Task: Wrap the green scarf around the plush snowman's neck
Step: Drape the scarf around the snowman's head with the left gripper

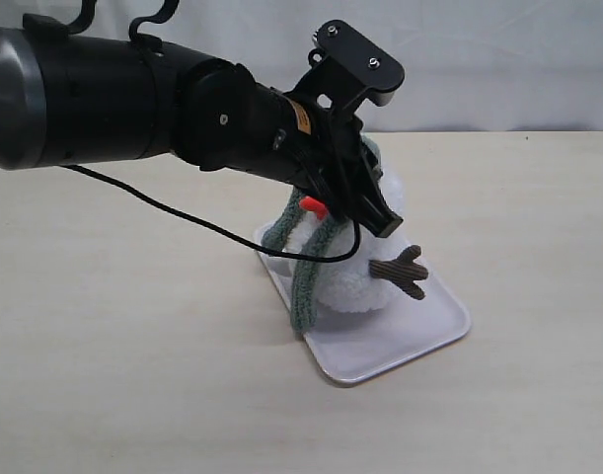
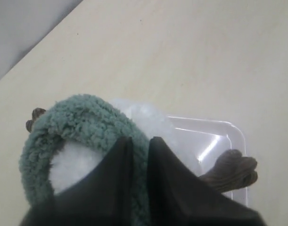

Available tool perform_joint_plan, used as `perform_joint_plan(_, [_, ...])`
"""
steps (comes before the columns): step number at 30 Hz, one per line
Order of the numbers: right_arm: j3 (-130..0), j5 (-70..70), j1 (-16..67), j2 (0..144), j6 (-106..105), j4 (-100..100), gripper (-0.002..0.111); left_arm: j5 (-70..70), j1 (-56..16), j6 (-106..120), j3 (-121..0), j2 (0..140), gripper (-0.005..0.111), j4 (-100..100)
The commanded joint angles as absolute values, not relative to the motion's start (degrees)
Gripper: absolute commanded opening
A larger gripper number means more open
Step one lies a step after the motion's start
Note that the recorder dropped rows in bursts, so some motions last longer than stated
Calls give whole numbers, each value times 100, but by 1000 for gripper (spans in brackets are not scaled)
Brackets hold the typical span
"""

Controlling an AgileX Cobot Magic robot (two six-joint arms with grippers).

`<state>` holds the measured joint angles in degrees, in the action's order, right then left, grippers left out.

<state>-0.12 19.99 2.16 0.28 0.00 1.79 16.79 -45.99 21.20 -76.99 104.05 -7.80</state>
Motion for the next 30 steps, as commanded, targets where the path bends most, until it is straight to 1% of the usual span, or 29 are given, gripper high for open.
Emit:
perform_joint_plan(1, [0,1977,205,0,0,168,4,1249,-4604,2122,-7740,10413,0,-820])
perform_joint_plan(8, [0,1977,205,0,0,168,4,836,-4604,2081,-7740,10413,0,-954])
perform_joint_plan(13, [0,1977,205,0,0,168,4,1220,-4604,2081,-7740,10413,1,-999])
perform_joint_plan(15, [0,1977,205,0,0,168,4,1409,-4604,2094,-7740,10385,8,-941])
perform_joint_plan(18, [0,1977,205,0,0,168,4,1592,-4604,2094,-7740,10283,23,-813])
perform_joint_plan(19, [0,1977,205,0,0,168,4,1665,-4604,2094,-7740,10215,30,-803])
perform_joint_plan(22, [0,1977,205,0,0,168,4,1957,-4604,2094,-7740,10034,45,-682])
perform_joint_plan(25, [0,1977,205,0,0,168,4,2359,-4604,2094,-7740,9953,51,-656])
perform_joint_plan(30, [0,1977,205,0,0,168,4,3023,-4604,2138,-7740,10004,51,-455])
